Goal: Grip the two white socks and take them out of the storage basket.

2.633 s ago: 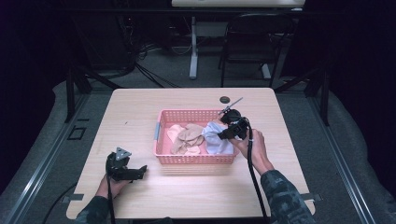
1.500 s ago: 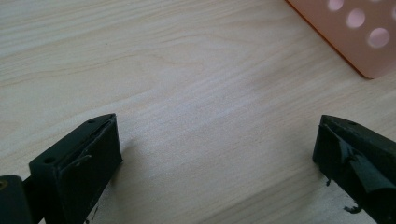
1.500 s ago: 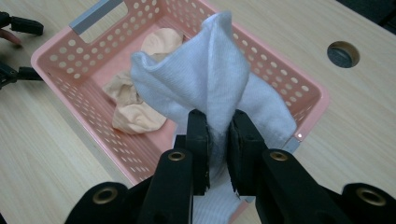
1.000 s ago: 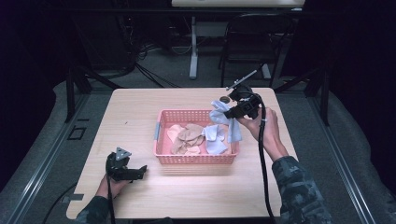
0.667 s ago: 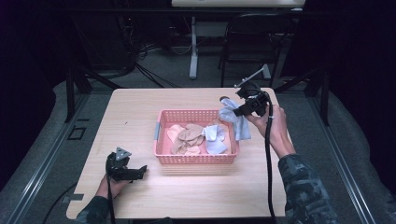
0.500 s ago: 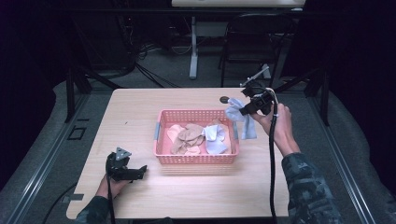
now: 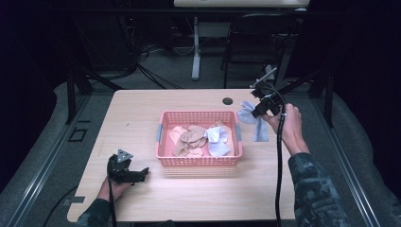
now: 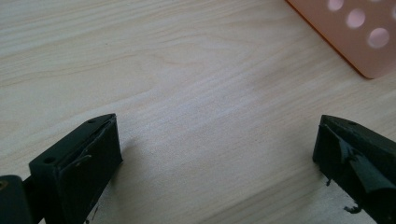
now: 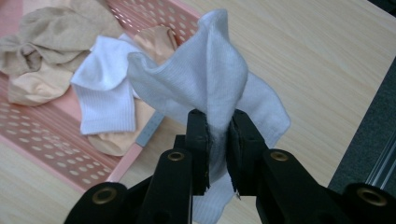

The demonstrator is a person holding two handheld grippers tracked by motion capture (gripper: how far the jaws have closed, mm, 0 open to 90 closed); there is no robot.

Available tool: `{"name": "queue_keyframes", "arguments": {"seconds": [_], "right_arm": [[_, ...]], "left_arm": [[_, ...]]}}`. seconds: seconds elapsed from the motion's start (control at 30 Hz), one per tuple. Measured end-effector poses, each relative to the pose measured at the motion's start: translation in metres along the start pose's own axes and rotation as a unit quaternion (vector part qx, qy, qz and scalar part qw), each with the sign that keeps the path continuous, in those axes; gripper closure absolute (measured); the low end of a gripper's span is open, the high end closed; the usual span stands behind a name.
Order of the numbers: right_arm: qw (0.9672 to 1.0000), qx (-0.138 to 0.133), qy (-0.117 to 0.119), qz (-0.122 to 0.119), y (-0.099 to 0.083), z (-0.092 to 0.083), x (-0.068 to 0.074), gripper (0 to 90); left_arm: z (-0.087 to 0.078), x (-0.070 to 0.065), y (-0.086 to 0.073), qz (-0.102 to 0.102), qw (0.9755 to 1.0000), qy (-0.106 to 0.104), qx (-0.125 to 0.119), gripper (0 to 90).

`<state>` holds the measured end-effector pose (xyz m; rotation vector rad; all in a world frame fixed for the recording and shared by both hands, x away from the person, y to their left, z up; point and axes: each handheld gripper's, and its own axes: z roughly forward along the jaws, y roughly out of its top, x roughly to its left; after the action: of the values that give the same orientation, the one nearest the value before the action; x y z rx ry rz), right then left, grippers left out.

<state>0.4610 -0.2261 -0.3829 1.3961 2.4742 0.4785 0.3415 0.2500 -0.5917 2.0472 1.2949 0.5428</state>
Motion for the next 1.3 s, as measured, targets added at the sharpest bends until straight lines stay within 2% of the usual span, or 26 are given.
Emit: {"name": "queue_keyframes", "arguments": {"seconds": [0.5,0.57,0.73,0.9,1.0,1.27,1.3], "right_arm": [[0.9974,0.029,-0.004,0.067,-0.02,0.035,-0.032,81.5],[0.997,0.026,-0.006,0.073,-0.024,0.039,-0.033,81.6],[0.9959,0.041,-0.011,0.08,-0.031,0.054,-0.037,81.5],[0.9941,0.045,-0.002,0.099,-0.038,0.071,-0.039,81.5],[0.9928,0.067,0.004,0.099,-0.044,0.085,-0.041,81.5],[0.9897,0.082,0.007,0.117,-0.053,0.109,-0.042,81.2],[0.9893,0.076,0.003,0.125,-0.053,0.111,-0.041,81.3]], "left_arm": [[0.0,0.0,0.0,0.0,1.0,0.0,0.0,0.8],[0.0,0.0,0.0,0.0,1.0,0.0,0.0,0.8],[0.0,0.0,0.0,0.0,1.0,0.0,0.0,0.8],[0.0,0.0,0.0,0.0,1.0,0.0,0.0,0.8],[0.0,0.0,0.0,0.0,1.0,0.0,0.0,0.8],[0.0,0.0,0.0,0.0,1.0,0.0,0.0,0.8],[0.0,0.0,0.0,0.0,1.0,0.0,0.0,0.8]]}}
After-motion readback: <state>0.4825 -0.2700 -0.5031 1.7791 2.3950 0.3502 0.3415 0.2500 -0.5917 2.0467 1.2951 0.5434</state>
